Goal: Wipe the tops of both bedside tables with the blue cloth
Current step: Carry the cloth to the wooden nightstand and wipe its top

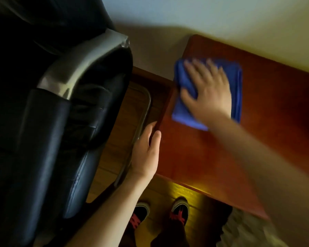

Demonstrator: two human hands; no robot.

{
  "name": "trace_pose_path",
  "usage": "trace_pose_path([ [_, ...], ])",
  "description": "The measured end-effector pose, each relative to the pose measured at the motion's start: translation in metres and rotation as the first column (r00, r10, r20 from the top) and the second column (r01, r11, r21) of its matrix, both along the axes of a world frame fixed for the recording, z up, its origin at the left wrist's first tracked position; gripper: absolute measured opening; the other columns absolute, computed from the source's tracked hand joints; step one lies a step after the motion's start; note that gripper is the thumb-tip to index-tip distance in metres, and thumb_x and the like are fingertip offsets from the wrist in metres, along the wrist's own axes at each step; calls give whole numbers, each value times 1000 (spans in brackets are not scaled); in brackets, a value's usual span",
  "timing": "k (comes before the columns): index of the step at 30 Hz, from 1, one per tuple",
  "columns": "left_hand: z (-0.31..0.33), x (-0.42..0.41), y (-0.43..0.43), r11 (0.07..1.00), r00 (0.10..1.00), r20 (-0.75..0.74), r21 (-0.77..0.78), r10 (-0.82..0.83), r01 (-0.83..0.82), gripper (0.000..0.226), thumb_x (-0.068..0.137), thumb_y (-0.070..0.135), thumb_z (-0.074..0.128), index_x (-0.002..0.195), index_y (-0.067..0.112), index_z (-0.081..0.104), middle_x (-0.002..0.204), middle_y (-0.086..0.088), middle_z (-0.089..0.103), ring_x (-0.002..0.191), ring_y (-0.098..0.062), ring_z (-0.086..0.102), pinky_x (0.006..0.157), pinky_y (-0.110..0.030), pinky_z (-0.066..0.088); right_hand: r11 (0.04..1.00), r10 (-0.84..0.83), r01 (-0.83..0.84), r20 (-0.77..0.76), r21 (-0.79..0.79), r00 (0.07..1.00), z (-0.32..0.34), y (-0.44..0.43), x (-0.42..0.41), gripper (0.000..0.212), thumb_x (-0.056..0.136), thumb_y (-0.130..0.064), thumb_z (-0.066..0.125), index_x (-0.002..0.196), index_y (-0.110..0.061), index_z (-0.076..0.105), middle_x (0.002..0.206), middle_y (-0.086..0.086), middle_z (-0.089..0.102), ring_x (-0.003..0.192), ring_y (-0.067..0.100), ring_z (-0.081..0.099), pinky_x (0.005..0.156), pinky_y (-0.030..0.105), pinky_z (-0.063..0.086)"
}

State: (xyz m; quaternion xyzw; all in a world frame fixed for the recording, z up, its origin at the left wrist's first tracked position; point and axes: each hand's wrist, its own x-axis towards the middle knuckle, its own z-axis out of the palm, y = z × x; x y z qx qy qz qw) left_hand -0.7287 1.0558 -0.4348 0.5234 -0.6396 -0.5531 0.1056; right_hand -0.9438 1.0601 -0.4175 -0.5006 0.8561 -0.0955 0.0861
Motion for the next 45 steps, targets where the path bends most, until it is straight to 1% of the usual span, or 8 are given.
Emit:
trace_pose_path([
  [5,2,-1,1,999,997,61,8,-50,49,44,93,49,47,132,31,50,122,12,64,112,-4,59,96,-29,51,999,-38,39,-57,15,998,-3,-44,-45,65,91,-54,30,151,-30,28,158,0,30,147,29,22,120,46,11],
  [11,18,-6,1,999,990,135,0,-35,35,39,94,45,49,129,28,55,114,15,62,108,-6,59,91,-23,44,993,-41,38,26,111,999,16,136,99,69,89,-52,47,152,-32,27,159,-5,24,149,26,17,121,46,12],
  [14,19,-7,1,998,987,149,7,-58,57,43,92,50,45,127,29,56,117,11,66,108,-10,61,95,-35,50,987,42,-49,49,154,998,16,187,118,69,85,-55,53,148,-34,36,155,-6,36,147,25,24,119,47,20],
  [20,6,-2,1,997,991,108,7,-79,78,34,93,50,44,119,33,57,105,15,67,93,1,63,78,-18,52,994,-92,89,-43,-68,995,-5,68,-15,63,87,-52,45,146,-30,41,149,2,46,141,31,36,114,46,25],
  [25,5,-3,2,997,992,102,-11,-80,81,42,90,54,42,118,29,59,104,12,67,95,-3,64,80,-23,52,986,-165,165,-91,-11,982,-6,2,-83,65,90,-59,30,150,-35,30,155,-3,36,143,27,30,118,41,18],
  [34,26,-13,6,995,977,201,83,-69,54,19,93,55,41,103,46,55,97,17,63,91,-8,64,85,-40,55,993,-103,101,30,60,994,9,208,116,63,87,-53,53,146,-34,39,153,-7,37,147,22,24,115,50,27],
  [41,8,-7,5,998,982,177,-2,-64,65,52,87,59,39,121,25,58,108,8,66,99,-12,64,87,-38,54,951,-264,248,-63,-184,963,-12,103,-35,55,89,-51,47,140,-32,49,143,0,53,135,30,44,109,44,32],
  [45,7,-7,4,998,981,189,-35,-46,53,61,83,65,38,121,22,58,113,1,67,104,-19,64,92,-46,53,952,-297,289,-75,-103,952,-9,53,-111,60,90,-59,33,144,-35,42,145,-4,49,133,28,42,108,40,29],
])
